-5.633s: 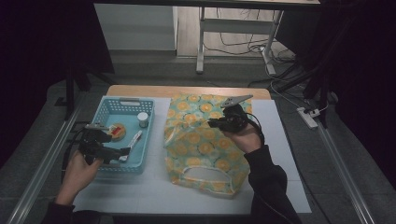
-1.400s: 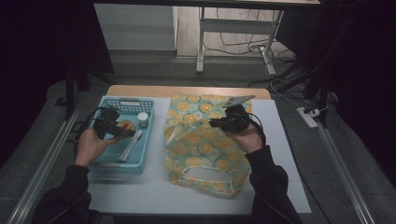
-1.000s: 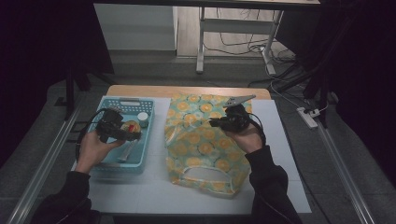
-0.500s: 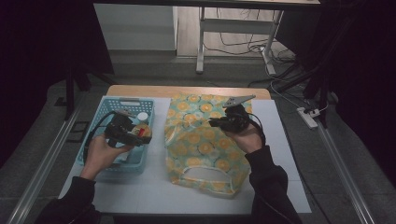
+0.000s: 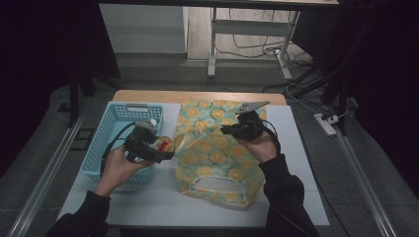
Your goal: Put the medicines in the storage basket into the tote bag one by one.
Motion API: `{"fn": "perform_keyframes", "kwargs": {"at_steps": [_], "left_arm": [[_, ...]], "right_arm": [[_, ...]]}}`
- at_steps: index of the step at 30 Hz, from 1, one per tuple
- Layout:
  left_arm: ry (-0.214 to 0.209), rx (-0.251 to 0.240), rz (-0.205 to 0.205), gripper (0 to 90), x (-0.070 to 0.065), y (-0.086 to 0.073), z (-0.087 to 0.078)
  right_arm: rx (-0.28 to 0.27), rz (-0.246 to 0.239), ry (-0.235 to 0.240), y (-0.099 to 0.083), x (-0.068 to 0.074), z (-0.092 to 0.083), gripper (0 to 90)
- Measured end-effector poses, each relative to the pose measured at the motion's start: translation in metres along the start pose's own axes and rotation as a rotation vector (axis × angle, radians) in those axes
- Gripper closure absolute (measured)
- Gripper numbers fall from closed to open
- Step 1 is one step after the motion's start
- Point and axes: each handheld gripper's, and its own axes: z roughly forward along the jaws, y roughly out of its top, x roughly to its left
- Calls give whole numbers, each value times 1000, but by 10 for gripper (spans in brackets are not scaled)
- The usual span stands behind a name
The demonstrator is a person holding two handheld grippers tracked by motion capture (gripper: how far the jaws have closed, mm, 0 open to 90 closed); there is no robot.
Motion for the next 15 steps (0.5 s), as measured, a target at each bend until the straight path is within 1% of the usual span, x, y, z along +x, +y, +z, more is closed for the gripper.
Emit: {"fn": "perform_keyframes", "kwargs": {"at_steps": [3, 10, 13, 15], "left_arm": [[-16, 4, 19, 204, -9, 3, 6], [-53, 2, 48, 204, -23, 12, 19], [-64, 4, 62, 204, -30, 14, 27], [-64, 8, 73, 204, -34, 16, 32]], "right_arm": [[-1, 2, -5, 0, 0, 0, 900], [-8, 3, -8, 0, 0, 1, 900], [-10, 4, -10, -1, 0, 1, 900], [-10, 3, -11, -1, -1, 2, 900]]}}
